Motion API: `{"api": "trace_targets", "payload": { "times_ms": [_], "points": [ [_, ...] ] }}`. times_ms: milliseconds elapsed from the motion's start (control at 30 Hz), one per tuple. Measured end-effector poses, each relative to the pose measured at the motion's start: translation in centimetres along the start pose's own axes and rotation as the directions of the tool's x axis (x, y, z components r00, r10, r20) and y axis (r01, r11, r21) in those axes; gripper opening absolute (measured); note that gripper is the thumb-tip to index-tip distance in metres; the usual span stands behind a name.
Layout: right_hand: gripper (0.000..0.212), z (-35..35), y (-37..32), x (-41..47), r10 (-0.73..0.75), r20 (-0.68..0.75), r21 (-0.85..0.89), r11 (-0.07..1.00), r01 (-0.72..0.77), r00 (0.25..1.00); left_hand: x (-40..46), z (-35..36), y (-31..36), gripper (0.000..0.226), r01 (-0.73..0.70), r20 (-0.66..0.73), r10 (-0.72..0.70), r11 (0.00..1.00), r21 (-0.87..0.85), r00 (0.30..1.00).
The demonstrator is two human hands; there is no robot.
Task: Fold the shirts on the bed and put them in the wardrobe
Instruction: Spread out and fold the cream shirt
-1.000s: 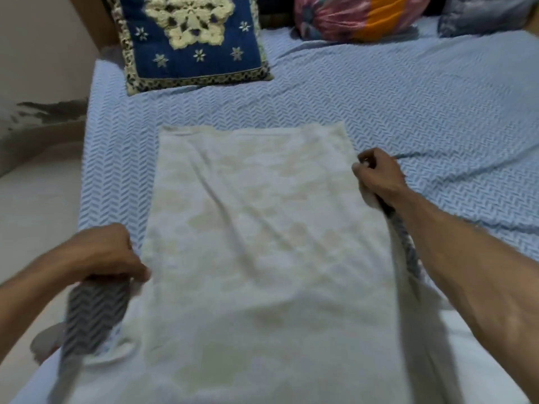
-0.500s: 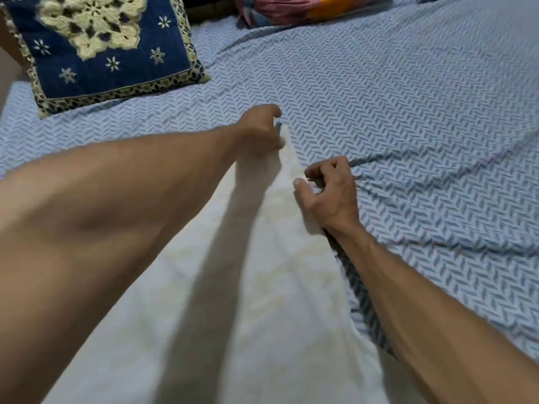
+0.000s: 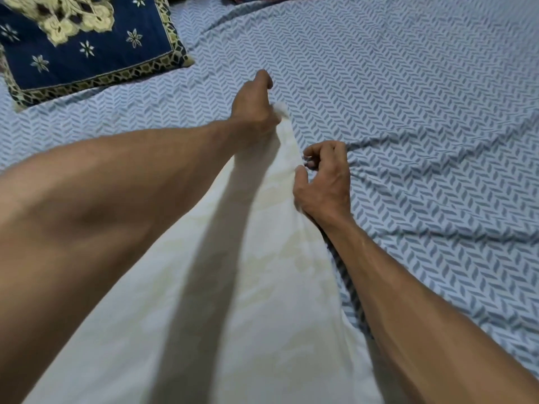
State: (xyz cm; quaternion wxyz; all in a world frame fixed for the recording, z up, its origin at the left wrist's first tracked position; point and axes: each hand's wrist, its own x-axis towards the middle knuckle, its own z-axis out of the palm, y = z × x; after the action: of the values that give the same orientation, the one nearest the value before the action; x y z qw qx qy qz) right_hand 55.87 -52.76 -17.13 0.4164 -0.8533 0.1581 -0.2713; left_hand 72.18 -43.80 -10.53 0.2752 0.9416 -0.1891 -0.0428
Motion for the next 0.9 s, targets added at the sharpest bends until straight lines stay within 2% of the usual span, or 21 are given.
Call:
{"api": "trace_targets", "payload": {
  "times_ms": [67,167,200,233,300,367,400,433,467,533,600,700,767,833,900],
  "points": [
    [0.015,0.0,0.0,0.2,-0.020,0.005,-0.040,0.999,0.021,1.000,-3.2,-1.5,-0.2,0.062,-0.008,0.018,0.009,0.998,-0.059,1.000],
    [0.011,0.0,-0.1,0.5,-0.006,0.059,-0.054,0.998,0.010,0.998,-12.0,-4.4,-1.5,0.060,-0.126,0.077,0.121,0.990,0.068,0.990],
    [0.012,-0.2,-0.9,0.7,0.007,0.090,-0.051,0.999,-0.002,0.996,-16.0,-6.1,-2.0,0.055,-0.137,0.156,0.120,0.986,0.099,0.980],
    [0.016,-0.8,-1.3,1.0,0.047,0.143,-0.053,0.998,-0.040,0.989,-20.0,-6.7,-2.5,0.051,-0.131,0.294,0.089,0.983,0.125,0.951],
    [0.035,-2.8,-3.5,0.5,0.184,0.281,-0.076,0.983,-0.170,0.942,-27.1,-7.8,-3.5,0.051,-0.165,0.568,0.022,0.965,0.202,0.823],
    [0.053,-4.9,-5.8,-1.6,0.333,0.423,-0.115,0.942,-0.315,0.843,-31.9,-7.9,-4.6,0.071,-0.208,0.700,-0.039,0.942,0.263,0.713],
    [0.059,-6.1,-6.5,-3.4,0.371,0.468,-0.122,0.926,-0.357,0.802,-34.0,-7.7,-5.0,0.088,-0.228,0.719,-0.056,0.929,0.292,0.693],
    [0.064,-7.3,-7.1,-5.4,0.391,0.483,-0.138,0.917,-0.373,0.783,-35.7,-7.5,-5.6,0.096,-0.231,0.707,-0.068,0.919,0.319,0.704],
    [0.067,-9.1,-7.5,-7.6,0.399,0.472,-0.165,0.916,-0.365,0.786,-37.3,-7.7,-5.7,0.094,-0.226,0.663,-0.059,0.914,0.336,0.747],
    [0.066,-12.9,-7.5,-12.1,0.438,0.431,-0.273,0.896,-0.349,0.789,-40.3,-7.5,-5.7,0.072,-0.222,0.555,0.010,0.922,0.317,0.832],
    [0.065,-16.3,-6.8,-16.3,0.484,0.354,-0.379,0.856,-0.351,0.800,-43.3,-7.2,-6.3,0.048,-0.287,0.468,0.127,0.914,0.287,0.874],
    [0.068,-20.7,-6.0,-21.9,0.567,0.146,-0.534,0.735,-0.418,0.811,-47.4,-6.7,-6.8,0.029,-0.351,0.401,0.244,0.910,0.220,0.883],
    [0.068,-23.0,-6.1,-25.0,0.619,0.051,-0.608,0.642,-0.467,0.784,-49.9,-6.4,-6.3,0.024,-0.364,0.382,0.271,0.911,0.195,0.883],
    [0.068,-24.6,-6.2,-27.5,0.636,-0.005,-0.628,0.599,-0.498,0.772,-51.7,-5.9,-5.5,0.017,-0.391,0.381,0.308,0.906,0.161,0.872],
    [0.067,-25.1,-6.0,-29.2,0.616,-0.114,-0.592,0.588,-0.552,0.779,-53.3,-5.6,-4.8,0.023,-0.411,0.422,0.317,0.899,0.152,0.849]
  ]
}}
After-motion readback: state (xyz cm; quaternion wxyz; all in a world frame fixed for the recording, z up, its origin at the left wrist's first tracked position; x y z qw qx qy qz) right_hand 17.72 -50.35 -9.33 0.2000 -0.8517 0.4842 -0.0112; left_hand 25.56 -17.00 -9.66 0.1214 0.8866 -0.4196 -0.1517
